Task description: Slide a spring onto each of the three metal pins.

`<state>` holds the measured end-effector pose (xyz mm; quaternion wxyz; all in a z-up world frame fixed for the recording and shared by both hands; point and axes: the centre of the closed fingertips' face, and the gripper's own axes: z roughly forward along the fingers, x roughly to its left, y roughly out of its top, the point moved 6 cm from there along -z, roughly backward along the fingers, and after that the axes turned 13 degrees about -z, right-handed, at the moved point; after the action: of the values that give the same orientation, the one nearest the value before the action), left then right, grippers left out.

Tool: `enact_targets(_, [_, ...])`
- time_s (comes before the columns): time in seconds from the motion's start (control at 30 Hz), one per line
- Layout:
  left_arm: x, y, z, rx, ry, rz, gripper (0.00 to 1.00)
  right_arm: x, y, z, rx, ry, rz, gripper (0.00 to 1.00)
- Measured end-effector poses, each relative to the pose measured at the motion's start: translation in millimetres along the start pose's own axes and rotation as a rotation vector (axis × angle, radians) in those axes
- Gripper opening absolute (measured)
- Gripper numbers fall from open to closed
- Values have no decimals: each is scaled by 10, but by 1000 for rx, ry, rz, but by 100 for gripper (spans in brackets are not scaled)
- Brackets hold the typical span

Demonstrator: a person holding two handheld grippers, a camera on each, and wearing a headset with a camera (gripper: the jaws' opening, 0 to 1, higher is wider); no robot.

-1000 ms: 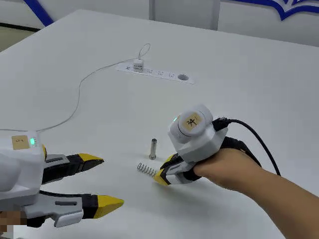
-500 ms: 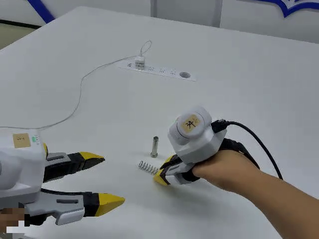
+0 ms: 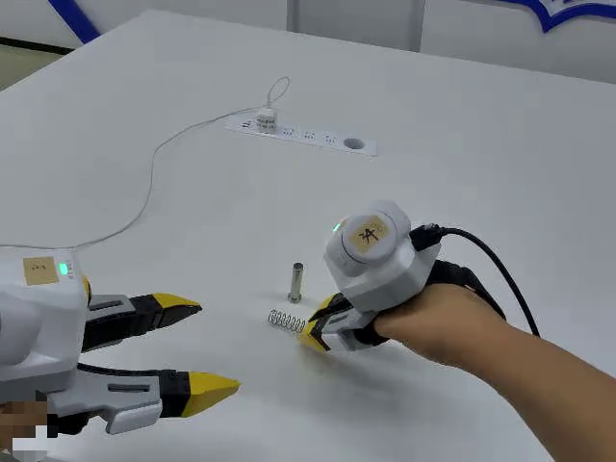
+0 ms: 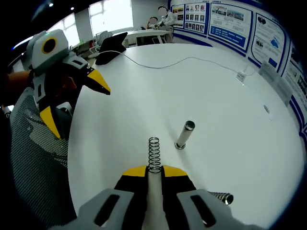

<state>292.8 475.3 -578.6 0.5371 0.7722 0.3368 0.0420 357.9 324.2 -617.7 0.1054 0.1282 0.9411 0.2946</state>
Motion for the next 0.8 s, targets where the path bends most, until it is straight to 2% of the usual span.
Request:
enact_targets(0.4, [-11, 15, 10, -1, -5, 3, 58, -28, 87, -140, 4, -17, -37, 12])
enact_targets(0.8, [-29, 29, 3, -1, -4, 7, 58, -78, 122, -258, 13, -19, -41, 12])
